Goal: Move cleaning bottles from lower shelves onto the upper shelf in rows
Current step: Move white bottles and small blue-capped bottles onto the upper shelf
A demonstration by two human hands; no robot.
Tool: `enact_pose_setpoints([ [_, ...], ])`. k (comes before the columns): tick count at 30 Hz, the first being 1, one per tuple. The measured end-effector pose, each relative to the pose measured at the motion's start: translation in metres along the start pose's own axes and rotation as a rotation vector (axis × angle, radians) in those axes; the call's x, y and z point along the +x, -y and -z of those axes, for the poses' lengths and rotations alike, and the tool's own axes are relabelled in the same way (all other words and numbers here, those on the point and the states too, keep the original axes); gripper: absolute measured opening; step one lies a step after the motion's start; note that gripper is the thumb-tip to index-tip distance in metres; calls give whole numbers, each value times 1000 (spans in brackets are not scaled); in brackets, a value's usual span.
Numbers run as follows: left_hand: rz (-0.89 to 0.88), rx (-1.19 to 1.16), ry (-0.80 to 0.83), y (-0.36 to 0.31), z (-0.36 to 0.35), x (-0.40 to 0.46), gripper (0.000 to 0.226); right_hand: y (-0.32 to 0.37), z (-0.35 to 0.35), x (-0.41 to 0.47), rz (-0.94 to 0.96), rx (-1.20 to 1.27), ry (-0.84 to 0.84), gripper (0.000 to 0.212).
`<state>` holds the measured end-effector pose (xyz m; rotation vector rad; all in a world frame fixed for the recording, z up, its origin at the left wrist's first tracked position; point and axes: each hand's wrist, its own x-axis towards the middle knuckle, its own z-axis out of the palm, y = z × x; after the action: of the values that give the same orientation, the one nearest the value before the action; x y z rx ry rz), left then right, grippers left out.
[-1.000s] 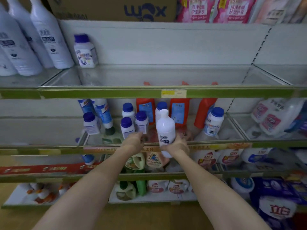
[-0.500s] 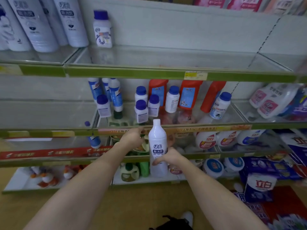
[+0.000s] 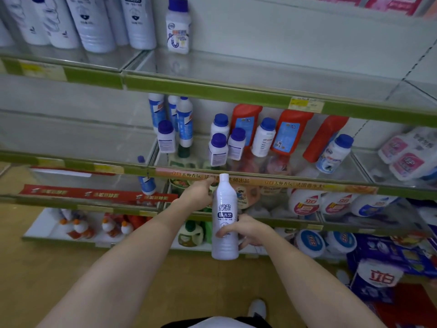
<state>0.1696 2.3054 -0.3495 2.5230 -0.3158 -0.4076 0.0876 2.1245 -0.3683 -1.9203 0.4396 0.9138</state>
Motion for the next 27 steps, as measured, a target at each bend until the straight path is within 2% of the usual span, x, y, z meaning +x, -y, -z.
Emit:
enact_pose_setpoints([
  [12,30,-24,-3,9,4,-1,47,5,-3,-2,7,-85,36,78],
  [17,152,-195,-1,10,1,2,17,8,-3,-7,24,-90,42,66],
  [20,188,-362,33,8,3,3,24,9,-4,-9,37,-83,46,62],
  [23,271,-626,52,0,4,0,44,9,-6,-9,48,-83,40,67],
  [27,358,-799,124,-2,1,1,62,10,-7,-11,56,-70,31,66],
])
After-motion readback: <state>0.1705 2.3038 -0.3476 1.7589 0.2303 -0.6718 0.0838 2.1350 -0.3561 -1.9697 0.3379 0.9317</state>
